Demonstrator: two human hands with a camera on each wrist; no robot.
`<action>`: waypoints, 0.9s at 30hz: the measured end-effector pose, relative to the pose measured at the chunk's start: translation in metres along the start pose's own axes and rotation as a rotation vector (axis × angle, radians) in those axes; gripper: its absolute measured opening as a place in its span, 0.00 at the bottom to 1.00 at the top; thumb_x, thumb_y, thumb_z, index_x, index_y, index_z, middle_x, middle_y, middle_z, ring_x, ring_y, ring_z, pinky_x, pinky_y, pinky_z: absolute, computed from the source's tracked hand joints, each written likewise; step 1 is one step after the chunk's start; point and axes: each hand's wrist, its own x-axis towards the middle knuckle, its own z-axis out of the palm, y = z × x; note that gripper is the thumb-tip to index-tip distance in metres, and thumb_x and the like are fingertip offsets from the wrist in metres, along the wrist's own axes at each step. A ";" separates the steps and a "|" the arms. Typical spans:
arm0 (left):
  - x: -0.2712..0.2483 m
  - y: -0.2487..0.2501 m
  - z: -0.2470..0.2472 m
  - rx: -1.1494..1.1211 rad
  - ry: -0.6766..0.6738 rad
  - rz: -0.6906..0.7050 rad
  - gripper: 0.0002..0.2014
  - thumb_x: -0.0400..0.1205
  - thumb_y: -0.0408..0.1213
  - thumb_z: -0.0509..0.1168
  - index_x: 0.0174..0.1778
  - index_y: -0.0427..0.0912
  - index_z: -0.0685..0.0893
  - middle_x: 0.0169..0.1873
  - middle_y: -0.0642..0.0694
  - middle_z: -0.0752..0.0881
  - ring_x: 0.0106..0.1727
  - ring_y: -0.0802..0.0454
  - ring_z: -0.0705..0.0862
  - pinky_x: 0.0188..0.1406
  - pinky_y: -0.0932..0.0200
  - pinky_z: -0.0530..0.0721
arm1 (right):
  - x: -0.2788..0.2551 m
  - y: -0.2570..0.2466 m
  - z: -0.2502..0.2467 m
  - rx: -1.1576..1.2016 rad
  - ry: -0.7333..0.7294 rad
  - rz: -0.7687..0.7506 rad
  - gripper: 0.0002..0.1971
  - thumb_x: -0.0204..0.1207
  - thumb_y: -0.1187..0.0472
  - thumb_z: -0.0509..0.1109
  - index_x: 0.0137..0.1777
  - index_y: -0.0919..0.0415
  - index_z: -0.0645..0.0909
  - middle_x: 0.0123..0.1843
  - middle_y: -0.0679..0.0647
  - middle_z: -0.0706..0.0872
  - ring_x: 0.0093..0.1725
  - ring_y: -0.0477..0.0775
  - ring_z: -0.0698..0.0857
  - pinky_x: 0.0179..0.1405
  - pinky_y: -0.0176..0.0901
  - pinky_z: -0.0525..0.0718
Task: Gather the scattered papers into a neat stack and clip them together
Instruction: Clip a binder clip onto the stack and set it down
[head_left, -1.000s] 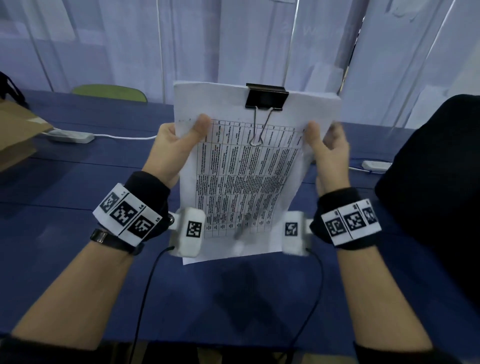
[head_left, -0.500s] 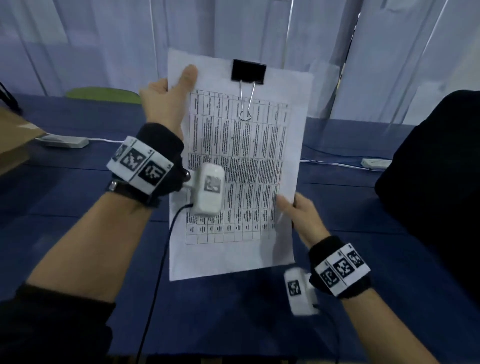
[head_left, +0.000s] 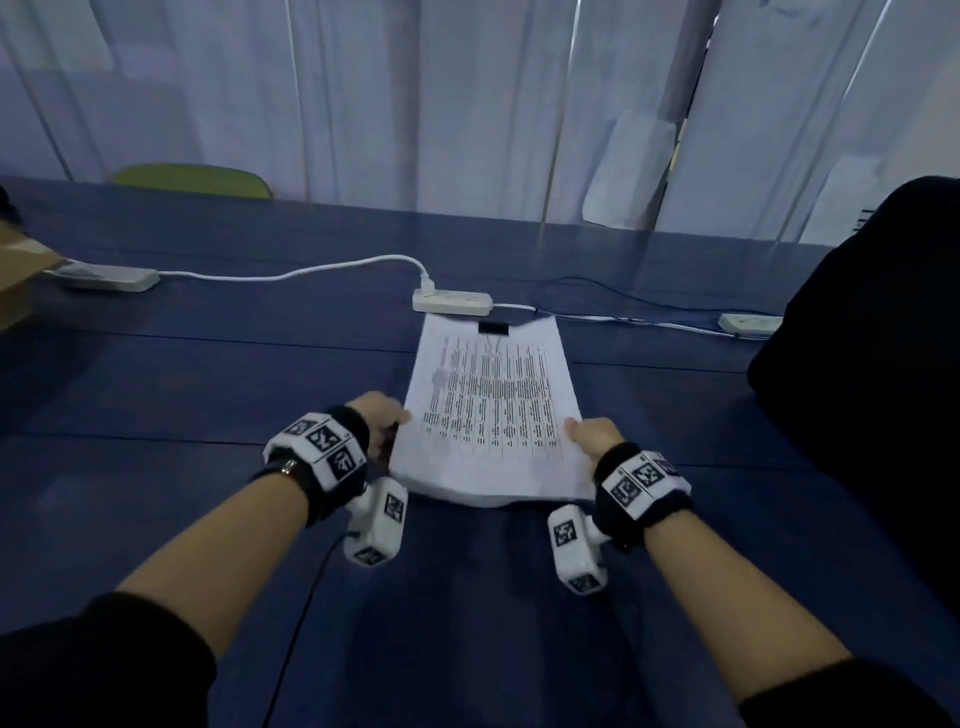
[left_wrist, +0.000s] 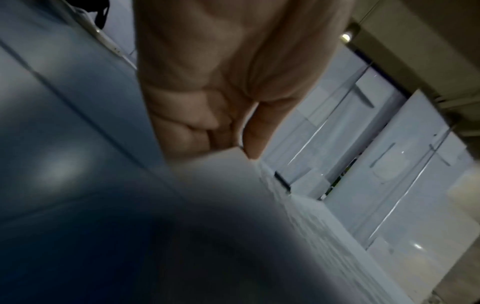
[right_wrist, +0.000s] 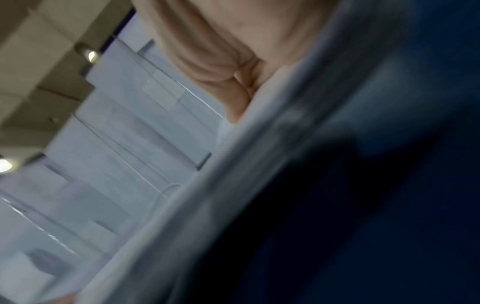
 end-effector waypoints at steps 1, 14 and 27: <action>-0.002 -0.007 0.001 0.013 -0.043 -0.032 0.16 0.82 0.24 0.53 0.27 0.36 0.70 0.18 0.42 0.68 0.21 0.49 0.66 0.14 0.63 0.77 | 0.005 -0.001 -0.002 -0.017 0.007 -0.005 0.20 0.82 0.63 0.58 0.68 0.78 0.71 0.69 0.68 0.78 0.68 0.65 0.78 0.59 0.48 0.77; -0.021 -0.027 0.009 -0.027 -0.236 0.041 0.10 0.78 0.14 0.59 0.39 0.31 0.81 0.40 0.39 0.84 0.36 0.49 0.85 0.25 0.67 0.88 | -0.006 0.043 -0.037 -0.082 -0.204 0.020 0.22 0.76 0.81 0.54 0.66 0.63 0.71 0.38 0.57 0.79 0.12 0.45 0.81 0.14 0.35 0.82; -0.012 0.005 0.138 0.252 -0.296 0.094 0.10 0.76 0.14 0.62 0.50 0.29 0.79 0.43 0.37 0.83 0.36 0.41 0.89 0.23 0.59 0.87 | 0.014 0.078 -0.135 -0.278 0.217 0.097 0.12 0.74 0.81 0.56 0.50 0.70 0.77 0.45 0.66 0.78 0.23 0.56 0.77 0.05 0.32 0.74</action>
